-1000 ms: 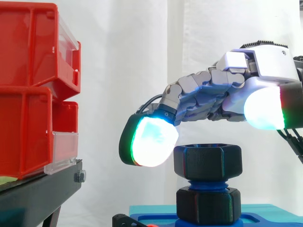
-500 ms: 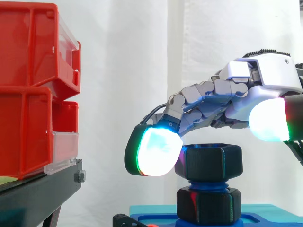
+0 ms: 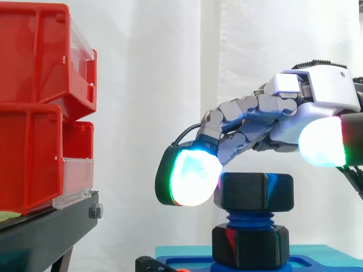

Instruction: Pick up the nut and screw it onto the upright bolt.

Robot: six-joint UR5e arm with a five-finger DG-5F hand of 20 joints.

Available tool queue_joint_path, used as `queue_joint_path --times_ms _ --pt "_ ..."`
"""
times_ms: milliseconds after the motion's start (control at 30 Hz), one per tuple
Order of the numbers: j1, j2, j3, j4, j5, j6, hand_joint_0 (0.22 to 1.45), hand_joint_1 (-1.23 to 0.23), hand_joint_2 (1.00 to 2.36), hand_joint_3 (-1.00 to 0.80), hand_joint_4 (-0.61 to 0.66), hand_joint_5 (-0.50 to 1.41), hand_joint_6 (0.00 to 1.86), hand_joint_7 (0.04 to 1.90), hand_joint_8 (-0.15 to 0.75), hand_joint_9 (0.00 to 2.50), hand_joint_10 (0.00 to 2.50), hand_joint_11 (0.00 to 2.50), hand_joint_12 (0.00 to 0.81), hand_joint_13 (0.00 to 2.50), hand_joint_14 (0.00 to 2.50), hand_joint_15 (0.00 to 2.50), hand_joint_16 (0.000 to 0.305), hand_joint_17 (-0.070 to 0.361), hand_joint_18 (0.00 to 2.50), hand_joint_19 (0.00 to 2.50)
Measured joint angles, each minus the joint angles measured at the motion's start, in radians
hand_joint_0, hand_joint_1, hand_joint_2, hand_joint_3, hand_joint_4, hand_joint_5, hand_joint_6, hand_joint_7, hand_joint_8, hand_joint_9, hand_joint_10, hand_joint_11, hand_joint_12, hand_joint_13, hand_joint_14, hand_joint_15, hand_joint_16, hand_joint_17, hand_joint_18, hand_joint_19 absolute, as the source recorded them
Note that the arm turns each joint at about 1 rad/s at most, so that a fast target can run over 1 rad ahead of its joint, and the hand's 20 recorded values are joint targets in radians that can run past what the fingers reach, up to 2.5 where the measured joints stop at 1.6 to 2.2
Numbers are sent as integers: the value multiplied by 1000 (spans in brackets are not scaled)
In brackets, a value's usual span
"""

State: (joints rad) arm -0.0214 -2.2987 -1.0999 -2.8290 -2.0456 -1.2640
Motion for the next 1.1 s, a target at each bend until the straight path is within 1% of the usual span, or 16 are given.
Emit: queue_joint_path --times_ms 167,367,600,767,900,933,1100 --pt "-6 0 0 9 -6 0 494 -378 1000 -500 274 -96 504 931 325 610 0 0 380 494 0 0 53 119 249 0" --pt "-14 1 0 10 -15 0 500 -387 1000 -500 293 -74 505 1015 327 653 0 0 377 526 0 0 51 116 279 0" --pt "-22 1 0 9 -23 -1 504 -390 1000 -500 314 -60 505 1067 326 677 0 0 375 551 0 0 50 113 306 0" --pt "-24 1 0 9 -25 -2 507 -392 1000 -500 329 -42 506 1133 328 709 0 0 376 565 0 0 50 112 320 0" --pt "-24 1 0 9 -25 -3 509 -395 1000 -500 311 -21 506 1187 326 719 0 0 374 561 0 0 49 111 317 0" --pt "-25 1 0 8 -25 -3 510 -398 1000 -500 281 -12 505 1218 321 724 0 0 373 548 0 0 50 112 303 0" --pt "-26 1 0 -6 -24 -5 512 -402 1000 -500 218 20 505 1263 290 782 0 0 368 547 0 0 50 112 294 0"
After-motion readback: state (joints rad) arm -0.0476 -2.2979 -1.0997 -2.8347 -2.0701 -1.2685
